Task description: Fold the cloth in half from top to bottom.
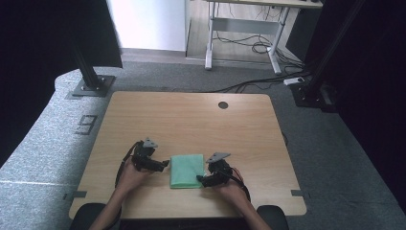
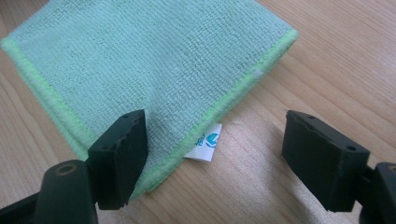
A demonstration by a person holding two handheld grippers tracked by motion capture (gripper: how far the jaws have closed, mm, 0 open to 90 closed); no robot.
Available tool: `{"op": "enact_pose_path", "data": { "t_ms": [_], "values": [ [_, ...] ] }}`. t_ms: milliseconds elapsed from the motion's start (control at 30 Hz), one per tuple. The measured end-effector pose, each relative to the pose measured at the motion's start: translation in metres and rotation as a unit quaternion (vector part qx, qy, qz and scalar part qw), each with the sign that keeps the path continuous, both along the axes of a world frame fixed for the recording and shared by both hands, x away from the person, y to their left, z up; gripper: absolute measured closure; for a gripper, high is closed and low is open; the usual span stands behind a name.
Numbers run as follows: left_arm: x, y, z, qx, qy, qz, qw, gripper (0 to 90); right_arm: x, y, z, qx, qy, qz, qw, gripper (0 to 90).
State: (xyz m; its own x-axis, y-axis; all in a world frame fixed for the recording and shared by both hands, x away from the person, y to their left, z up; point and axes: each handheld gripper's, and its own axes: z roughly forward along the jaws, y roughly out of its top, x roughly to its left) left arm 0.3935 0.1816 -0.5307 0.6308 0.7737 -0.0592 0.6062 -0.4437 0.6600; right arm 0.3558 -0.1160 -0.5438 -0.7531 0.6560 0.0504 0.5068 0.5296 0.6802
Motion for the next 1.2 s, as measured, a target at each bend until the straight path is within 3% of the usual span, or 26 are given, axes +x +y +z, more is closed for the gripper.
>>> {"op": "enact_pose_path", "data": {
  "t_ms": [133, 300, 400, 533, 600, 700, 767, 900, 1000, 1133, 1200],
  "values": [
    [0.010, -0.014, -0.003, 0.011, -0.002, -0.002, 0.9999, 5.1, 0.000, -0.001, 0.000, 0.001, -0.003, 0.000, 1.0000, 22.1],
    [0.021, -0.020, -0.008, 0.017, -0.002, 0.020, 0.9997, 4.9, 0.000, -0.001, 0.000, 0.001, -0.003, 0.000, 1.0000, 22.2],
    [0.025, -0.020, -0.012, 0.042, -0.003, 0.027, 0.9987, 5.3, 0.000, -0.001, -0.001, 0.002, -0.003, 0.001, 1.0000, 22.1],
    [0.025, -0.014, -0.002, 0.014, -0.004, 0.031, 0.9994, 5.0, 0.000, -0.001, -0.001, 0.001, -0.003, 0.002, 1.0000, 22.0],
    [0.024, -0.014, 0.009, 0.009, -0.016, 0.035, 0.9992, 5.1, 0.000, -0.001, -0.001, 0.001, -0.002, 0.002, 1.0000, 21.9],
    [0.024, -0.016, 0.028, -0.029, -0.030, 0.028, 0.9988, 5.7, 0.000, -0.001, -0.001, 0.001, -0.003, 0.002, 1.0000, 21.9],
    [0.025, -0.021, 0.032, -0.034, -0.034, 0.023, 0.9986, 5.8, 0.001, -0.001, 0.000, 0.000, -0.002, 0.003, 1.0000, 21.8],
    [0.032, -0.039, 0.022, 0.002, -0.026, 0.007, 0.9996, 5.7, 0.001, -0.001, -0.001, 0.001, -0.003, 0.003, 1.0000, 21.8],
    [0.039, -0.041, 0.005, 0.026, -0.018, 0.020, 0.9993, 5.7, 0.000, -0.002, -0.001, 0.002, -0.002, 0.001, 1.0000, 21.9],
    [0.039, -0.039, -0.005, 0.056, -0.035, 0.023, 0.9976, 6.4, 0.000, -0.001, -0.001, 0.002, -0.002, 0.002, 1.0000, 21.8],
    [0.039, -0.040, -0.007, 0.056, -0.039, 0.023, 0.9974, 6.4, 0.001, -0.001, -0.001, 0.001, -0.003, 0.003, 1.0000, 21.7]
  ]
}}
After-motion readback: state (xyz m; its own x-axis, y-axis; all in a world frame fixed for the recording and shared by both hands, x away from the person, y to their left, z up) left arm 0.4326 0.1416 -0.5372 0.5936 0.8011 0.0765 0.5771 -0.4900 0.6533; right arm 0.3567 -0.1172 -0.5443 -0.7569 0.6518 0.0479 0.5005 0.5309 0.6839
